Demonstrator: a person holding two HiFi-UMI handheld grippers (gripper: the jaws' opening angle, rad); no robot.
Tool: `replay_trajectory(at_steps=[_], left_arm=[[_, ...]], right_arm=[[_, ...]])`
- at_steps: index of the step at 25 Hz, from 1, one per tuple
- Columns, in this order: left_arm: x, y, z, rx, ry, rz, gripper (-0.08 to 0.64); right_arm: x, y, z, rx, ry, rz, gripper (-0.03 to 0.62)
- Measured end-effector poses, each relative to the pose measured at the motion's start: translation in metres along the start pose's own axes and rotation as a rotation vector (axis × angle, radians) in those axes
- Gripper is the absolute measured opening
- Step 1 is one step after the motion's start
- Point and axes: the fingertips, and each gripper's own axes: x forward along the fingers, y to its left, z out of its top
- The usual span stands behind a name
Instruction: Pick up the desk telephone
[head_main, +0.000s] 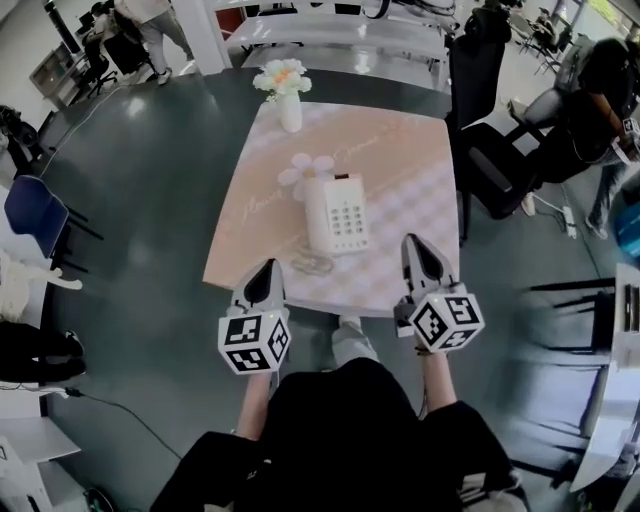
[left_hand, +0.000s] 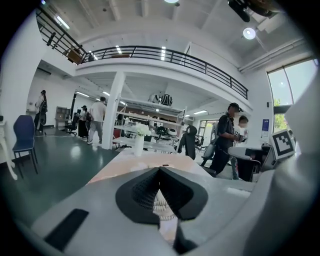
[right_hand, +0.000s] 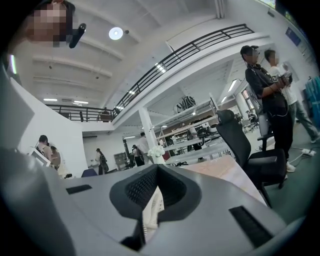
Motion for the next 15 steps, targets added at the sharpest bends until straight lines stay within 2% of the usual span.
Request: replay_trajectory(at_steps=[11, 15], left_arm=[[0.071, 0.004, -0.016, -0.060, 0.118, 0.055, 0.000], [0.097, 0.007, -0.035, -0.133, 0.219, 0.066, 0.000]], right_arm=[[0.078, -0.038, -0.018, 0.022, 0.126, 0.093, -0.008], [0.102, -0.047, -0.032, 0.022, 0.185, 0.129, -0.008]])
